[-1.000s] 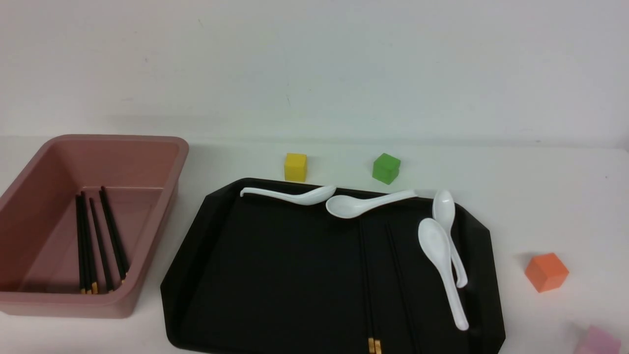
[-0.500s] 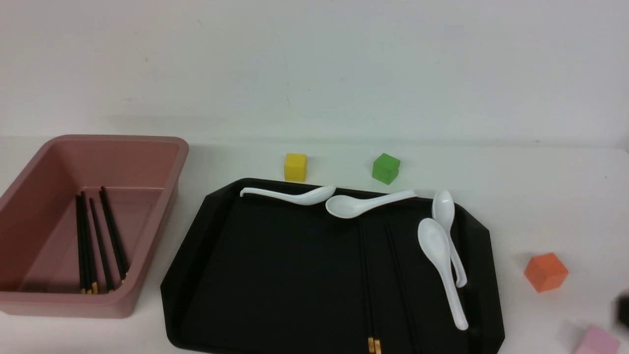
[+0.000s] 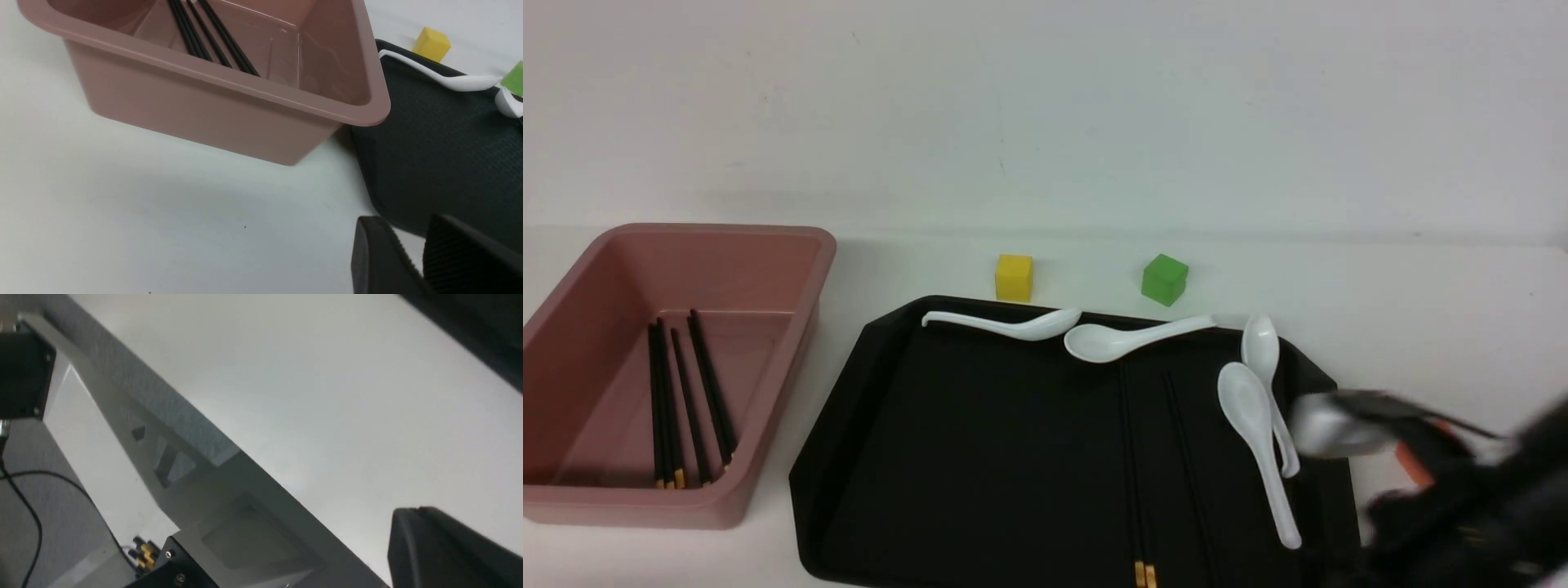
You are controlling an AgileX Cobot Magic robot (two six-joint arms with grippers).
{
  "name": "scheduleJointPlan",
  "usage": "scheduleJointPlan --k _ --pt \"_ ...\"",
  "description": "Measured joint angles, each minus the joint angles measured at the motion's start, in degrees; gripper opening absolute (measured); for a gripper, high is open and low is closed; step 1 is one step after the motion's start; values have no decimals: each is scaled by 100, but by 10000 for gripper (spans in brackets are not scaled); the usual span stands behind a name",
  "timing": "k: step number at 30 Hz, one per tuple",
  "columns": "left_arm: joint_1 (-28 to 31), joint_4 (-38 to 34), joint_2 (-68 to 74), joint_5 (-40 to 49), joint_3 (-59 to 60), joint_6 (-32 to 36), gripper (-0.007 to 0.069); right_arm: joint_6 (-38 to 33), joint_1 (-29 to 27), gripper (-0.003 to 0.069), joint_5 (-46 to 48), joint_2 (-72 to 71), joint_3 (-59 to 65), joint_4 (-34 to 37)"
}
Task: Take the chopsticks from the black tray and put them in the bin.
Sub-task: Use the right arm to grab a pair of chopsticks
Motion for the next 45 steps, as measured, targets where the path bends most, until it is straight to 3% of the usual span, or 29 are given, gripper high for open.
scheduleJointPlan --k 4,9,10,12,14,19,22,29,40,45 --pt "0 0 0 0 0 0 201 645 716 12 -394 542 -570 -118" --pt "0 0 0 0 0 0 211 2591 1401 37 -1258 1107 -1286 -1129" --pt "0 0 0 0 0 0 211 2679 1438 39 -1286 1150 -1332 -1185" --pt "0 0 0 0 0 0 216 3838 1651 80 -1520 1438 -1617 -2028" --pt "0 0 0 0 0 0 218 4566 1769 123 -1535 1681 -1827 -2618" --pt "0 0 0 0 0 0 218 5656 1914 237 -1405 2226 -2262 -3632" --pt "0 0 0 0 0 0 222 6040 1914 304 -1321 2519 -2542 -3942" --pt "0 0 0 0 0 0 231 6213 1914 335 -1403 3074 -2893 -4068" --pt "0 0 0 7 0 0 237 6612 1961 332 -1243 3534 -3209 -4470" --pt "0 0 0 7 0 0 238 6644 1960 245 -1125 3548 -3236 -4525"
